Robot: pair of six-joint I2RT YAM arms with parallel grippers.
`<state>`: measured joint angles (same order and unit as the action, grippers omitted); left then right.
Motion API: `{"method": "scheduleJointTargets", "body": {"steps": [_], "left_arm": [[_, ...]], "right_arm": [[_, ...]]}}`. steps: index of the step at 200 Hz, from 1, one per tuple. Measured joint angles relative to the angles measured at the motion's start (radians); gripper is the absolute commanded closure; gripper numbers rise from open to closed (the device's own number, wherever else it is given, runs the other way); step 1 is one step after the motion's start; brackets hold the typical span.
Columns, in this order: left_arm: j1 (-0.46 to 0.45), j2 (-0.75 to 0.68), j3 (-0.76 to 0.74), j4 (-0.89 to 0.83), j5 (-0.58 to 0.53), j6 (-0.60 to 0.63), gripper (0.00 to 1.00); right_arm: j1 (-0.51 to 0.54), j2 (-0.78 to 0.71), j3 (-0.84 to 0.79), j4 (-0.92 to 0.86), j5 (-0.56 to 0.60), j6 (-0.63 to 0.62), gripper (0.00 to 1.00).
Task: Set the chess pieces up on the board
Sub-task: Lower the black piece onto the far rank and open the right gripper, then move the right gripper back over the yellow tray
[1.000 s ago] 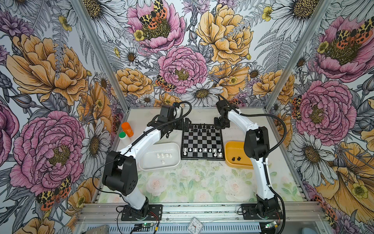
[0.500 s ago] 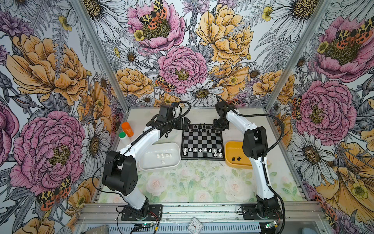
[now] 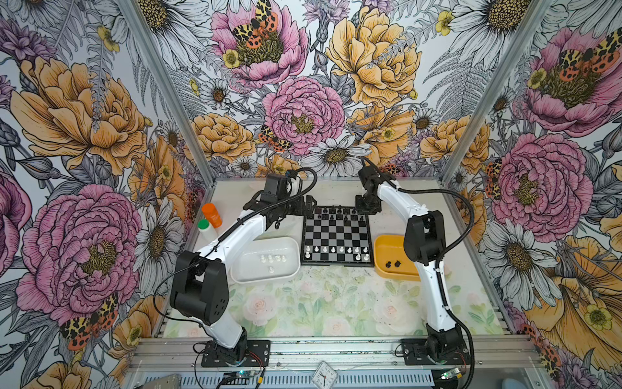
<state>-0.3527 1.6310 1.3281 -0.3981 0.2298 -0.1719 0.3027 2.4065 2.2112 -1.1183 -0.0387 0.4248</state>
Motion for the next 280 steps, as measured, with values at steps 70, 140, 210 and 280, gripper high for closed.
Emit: {"method": "scheduleJointTargets", "body": {"steps": [70, 140, 210, 280], "left_arm": [[-0.003, -0.004, 0.000, 0.005, -0.001, -0.001, 0.01], [-0.081, -0.125, -0.068, 0.029, -0.050, -0.012, 0.01], [-0.256, -0.285, -0.196, 0.037, -0.174, -0.074, 0.01], [-0.449, -0.380, -0.262, 0.037, -0.328, -0.175, 0.01]], "right_arm": [[0.000, -0.025, 0.000, -0.001, 0.011, -0.007, 0.63], [0.000, -0.280, -0.212, 0.009, 0.057, -0.031, 0.63], [0.013, -0.622, -0.673, 0.082, 0.068, -0.032, 0.64], [0.017, -0.876, -1.036, 0.117, 0.069, -0.018, 0.69]]}}
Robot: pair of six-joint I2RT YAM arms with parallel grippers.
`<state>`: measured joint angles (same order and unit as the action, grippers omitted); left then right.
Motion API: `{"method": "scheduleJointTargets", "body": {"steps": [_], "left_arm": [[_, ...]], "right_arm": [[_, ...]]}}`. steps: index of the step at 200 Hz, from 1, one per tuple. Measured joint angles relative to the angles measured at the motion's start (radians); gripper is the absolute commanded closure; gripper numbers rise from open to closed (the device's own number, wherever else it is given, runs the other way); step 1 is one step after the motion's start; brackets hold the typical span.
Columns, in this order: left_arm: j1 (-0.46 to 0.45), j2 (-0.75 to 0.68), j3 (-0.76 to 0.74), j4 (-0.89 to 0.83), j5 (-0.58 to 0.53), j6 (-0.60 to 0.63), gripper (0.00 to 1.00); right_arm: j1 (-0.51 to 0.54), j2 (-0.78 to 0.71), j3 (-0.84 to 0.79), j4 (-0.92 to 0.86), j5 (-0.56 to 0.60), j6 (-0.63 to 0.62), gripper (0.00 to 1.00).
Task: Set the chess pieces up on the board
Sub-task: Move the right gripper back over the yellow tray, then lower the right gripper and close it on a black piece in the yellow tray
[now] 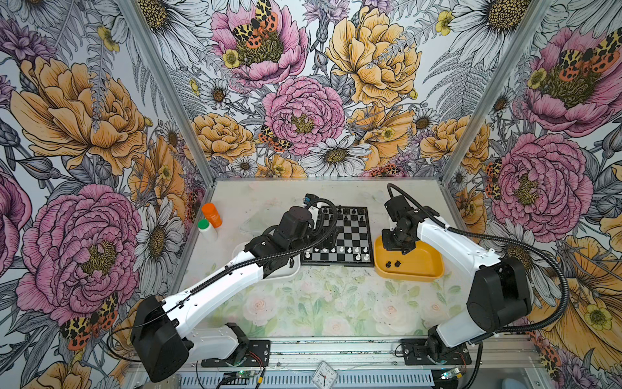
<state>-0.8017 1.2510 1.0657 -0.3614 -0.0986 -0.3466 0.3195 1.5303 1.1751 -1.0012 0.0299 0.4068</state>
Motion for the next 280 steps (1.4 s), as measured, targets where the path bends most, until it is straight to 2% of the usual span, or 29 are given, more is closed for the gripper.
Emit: {"method": "scheduleJointTargets", "body": {"steps": [40, 99, 155, 280], "left_arm": [[-0.078, 0.004, 0.000, 0.000, -0.072, -0.026, 0.01], [-0.081, 0.071, 0.031, -0.002, -0.115, -0.021, 0.01], [-0.035, 0.092, 0.056, -0.001, -0.106, -0.018, 0.01], [0.022, 0.152, 0.089, 0.000, -0.043, -0.013, 0.01]], "right_arm": [[0.000, -0.047, -0.092, 0.022, -0.013, 0.000, 0.70], [0.000, -0.027, -0.121, 0.077, -0.046, 0.000, 0.68], [-0.008, 0.069, -0.120, 0.117, -0.054, -0.001, 0.70], [-0.033, 0.132, -0.119, 0.132, -0.062, -0.005, 0.75]]}}
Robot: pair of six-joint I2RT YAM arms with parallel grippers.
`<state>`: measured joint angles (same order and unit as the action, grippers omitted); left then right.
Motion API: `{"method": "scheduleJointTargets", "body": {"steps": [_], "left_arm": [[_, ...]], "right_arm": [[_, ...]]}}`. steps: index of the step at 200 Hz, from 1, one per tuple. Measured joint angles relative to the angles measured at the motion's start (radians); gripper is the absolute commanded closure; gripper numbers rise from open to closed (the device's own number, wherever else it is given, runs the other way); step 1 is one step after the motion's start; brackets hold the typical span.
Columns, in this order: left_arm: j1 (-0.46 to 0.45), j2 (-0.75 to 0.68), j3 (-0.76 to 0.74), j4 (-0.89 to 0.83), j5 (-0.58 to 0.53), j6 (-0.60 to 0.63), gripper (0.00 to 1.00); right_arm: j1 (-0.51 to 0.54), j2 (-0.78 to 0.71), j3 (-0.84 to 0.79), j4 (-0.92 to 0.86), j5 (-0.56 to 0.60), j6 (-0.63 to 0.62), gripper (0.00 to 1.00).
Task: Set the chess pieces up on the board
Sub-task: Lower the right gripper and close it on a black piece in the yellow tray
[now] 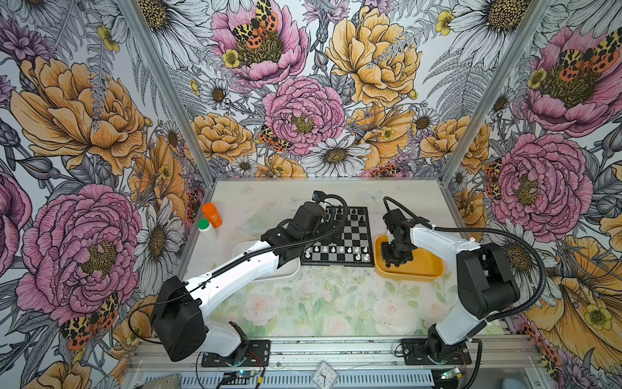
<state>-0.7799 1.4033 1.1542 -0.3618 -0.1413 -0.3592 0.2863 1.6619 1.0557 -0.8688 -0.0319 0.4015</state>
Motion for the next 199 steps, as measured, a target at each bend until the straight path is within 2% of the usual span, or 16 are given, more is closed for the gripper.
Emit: {"method": "scheduleJointTargets", "body": {"steps": [199], "left_arm": [[0.002, -0.042, -0.019, 0.000, 0.001, -0.001, 0.01]], "right_arm": [[0.000, 0.002, 0.000, 0.015, -0.021, 0.001, 0.80]]}}
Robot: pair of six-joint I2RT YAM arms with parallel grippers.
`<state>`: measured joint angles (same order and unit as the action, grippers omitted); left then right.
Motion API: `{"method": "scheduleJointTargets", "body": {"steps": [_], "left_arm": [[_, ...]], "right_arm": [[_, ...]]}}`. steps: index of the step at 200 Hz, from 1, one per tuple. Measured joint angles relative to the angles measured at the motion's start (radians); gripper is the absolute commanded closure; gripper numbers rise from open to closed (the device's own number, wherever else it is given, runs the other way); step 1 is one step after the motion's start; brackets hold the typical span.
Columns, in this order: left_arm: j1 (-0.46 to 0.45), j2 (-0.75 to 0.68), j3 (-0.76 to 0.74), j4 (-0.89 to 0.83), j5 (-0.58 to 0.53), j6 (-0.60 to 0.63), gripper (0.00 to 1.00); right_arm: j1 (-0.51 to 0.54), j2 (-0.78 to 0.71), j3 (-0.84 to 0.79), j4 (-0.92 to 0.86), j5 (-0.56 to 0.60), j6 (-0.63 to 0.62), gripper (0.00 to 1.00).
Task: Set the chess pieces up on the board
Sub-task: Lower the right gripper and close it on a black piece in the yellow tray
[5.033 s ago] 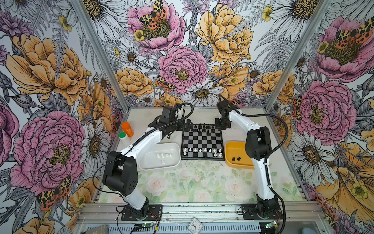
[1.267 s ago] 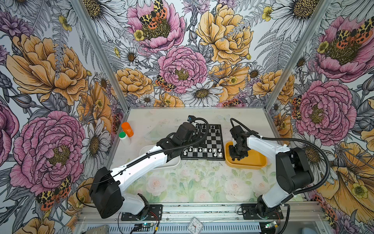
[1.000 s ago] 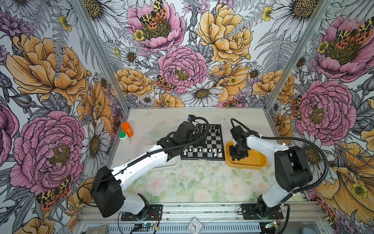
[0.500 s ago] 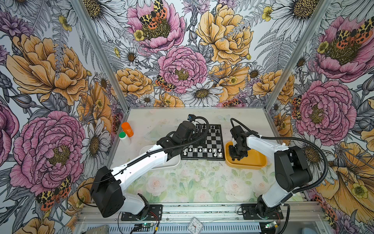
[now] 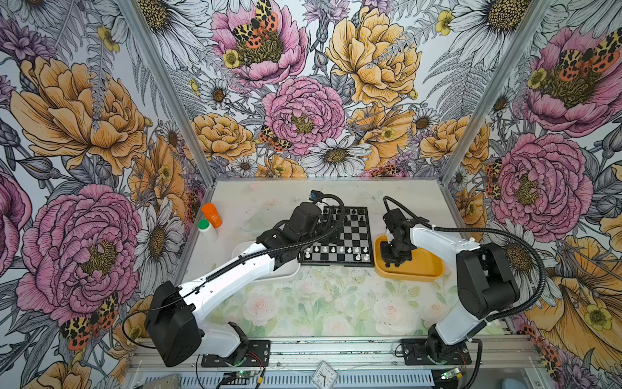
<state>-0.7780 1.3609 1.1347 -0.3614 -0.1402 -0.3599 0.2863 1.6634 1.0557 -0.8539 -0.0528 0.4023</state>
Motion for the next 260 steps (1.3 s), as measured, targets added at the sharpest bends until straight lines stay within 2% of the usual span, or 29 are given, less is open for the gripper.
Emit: {"method": "scheduleJointTargets", "body": {"steps": [126, 183, 207, 260], "left_arm": [[0.003, -0.004, -0.006, 0.000, 0.000, 0.000, 0.01], [0.003, -0.006, -0.015, 0.000, 0.000, 0.000, 0.01], [0.005, -0.007, -0.015, 0.000, 0.000, 0.001, 0.01], [0.011, -0.007, -0.015, 0.000, 0.007, 0.003, 0.01]], "right_arm": [[0.000, 0.000, -0.006, 0.000, 0.004, 0.000, 0.77], [0.000, 0.000, -0.006, 0.003, 0.006, 0.000, 0.83], [0.000, 0.000, -0.006, 0.003, 0.006, 0.001, 0.80], [0.000, 0.000, -0.006, 0.003, 0.006, 0.001, 0.79]]}}
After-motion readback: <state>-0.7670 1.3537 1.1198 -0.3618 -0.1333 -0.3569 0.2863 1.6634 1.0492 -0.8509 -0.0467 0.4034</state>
